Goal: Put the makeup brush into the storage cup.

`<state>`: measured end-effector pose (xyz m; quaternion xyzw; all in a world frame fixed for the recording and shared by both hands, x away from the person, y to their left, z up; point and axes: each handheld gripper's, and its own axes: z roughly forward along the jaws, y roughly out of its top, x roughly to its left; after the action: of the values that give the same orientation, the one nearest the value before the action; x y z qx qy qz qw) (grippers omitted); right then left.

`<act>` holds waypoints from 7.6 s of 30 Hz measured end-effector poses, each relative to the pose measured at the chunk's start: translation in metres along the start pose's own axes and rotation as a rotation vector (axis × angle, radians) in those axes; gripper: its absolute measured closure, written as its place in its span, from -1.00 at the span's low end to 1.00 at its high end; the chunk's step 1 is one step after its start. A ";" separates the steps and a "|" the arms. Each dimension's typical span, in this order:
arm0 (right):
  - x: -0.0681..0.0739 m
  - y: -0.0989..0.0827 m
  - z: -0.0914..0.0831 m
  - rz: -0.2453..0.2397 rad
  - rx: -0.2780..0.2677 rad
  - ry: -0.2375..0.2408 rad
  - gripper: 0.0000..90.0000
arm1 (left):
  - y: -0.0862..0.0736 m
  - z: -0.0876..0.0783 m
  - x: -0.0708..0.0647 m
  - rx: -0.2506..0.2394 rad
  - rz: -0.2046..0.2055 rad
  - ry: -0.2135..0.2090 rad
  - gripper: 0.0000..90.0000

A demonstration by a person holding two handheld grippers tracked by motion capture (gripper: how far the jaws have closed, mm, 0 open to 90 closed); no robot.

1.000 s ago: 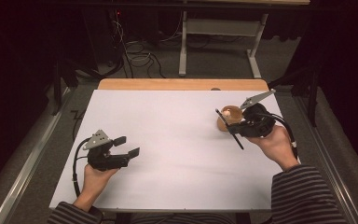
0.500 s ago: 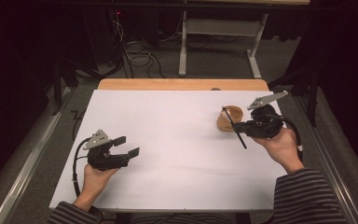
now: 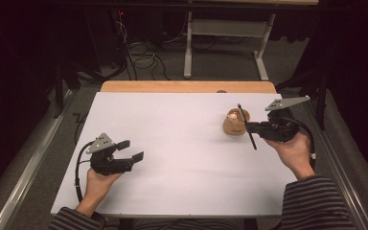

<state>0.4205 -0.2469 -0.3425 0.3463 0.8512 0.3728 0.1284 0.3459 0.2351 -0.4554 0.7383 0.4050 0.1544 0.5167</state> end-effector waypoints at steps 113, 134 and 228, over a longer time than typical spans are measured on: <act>-0.065 0.041 0.068 0.187 -0.228 -0.098 0.91 | -0.013 -0.025 -0.005 -0.020 -0.024 0.067 -0.43; -0.071 0.032 0.081 0.193 -0.188 -0.147 0.91 | -0.013 -0.026 -0.005 -0.017 -0.020 0.070 -0.43; -0.055 0.007 0.064 0.190 -0.171 -0.161 0.21 | -0.008 -0.019 -0.005 -0.014 -0.014 0.051 -0.43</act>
<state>0.4946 -0.2466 -0.3837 0.4419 0.7668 0.4253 0.1893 0.3272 0.2446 -0.4538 0.7278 0.4221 0.1724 0.5123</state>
